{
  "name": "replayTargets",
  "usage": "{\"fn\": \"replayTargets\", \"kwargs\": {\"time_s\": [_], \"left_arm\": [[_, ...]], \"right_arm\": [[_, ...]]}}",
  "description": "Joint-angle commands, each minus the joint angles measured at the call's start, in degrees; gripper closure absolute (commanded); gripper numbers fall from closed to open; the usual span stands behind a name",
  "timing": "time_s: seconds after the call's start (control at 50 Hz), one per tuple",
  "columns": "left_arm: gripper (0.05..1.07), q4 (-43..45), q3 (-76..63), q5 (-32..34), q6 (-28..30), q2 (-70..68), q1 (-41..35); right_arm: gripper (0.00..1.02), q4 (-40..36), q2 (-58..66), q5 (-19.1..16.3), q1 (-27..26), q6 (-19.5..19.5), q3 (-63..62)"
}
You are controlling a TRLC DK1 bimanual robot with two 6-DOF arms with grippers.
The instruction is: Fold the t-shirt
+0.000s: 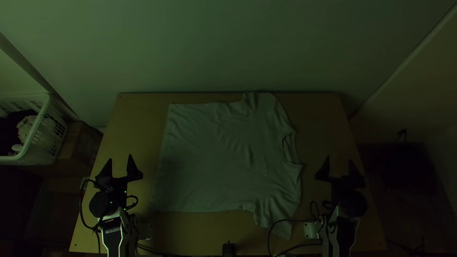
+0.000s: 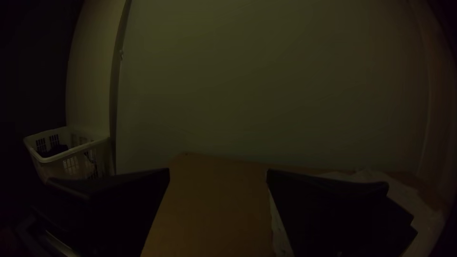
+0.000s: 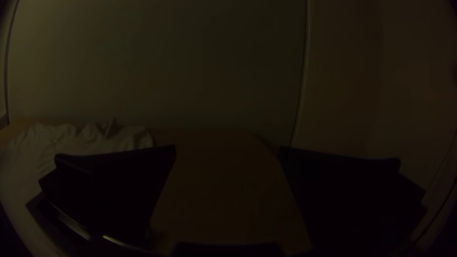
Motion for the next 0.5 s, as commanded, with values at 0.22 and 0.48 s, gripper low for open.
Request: {"fn": "replayTargets", "kwargs": {"time_s": [0.22,0.48], "left_arm": [[0.1,-1.4,-2.7,0.1,0.7,-0.4,-0.2],[0.1,-0.9,-2.3,-0.4,1.2,-0.5,-0.2]], "right_arm": [[0.03,0.6,-0.4,0.5,1.8,5.4,-1.4],[0.03,0.8,-0.4,0.5,0.4,3.9,-1.3]]}}
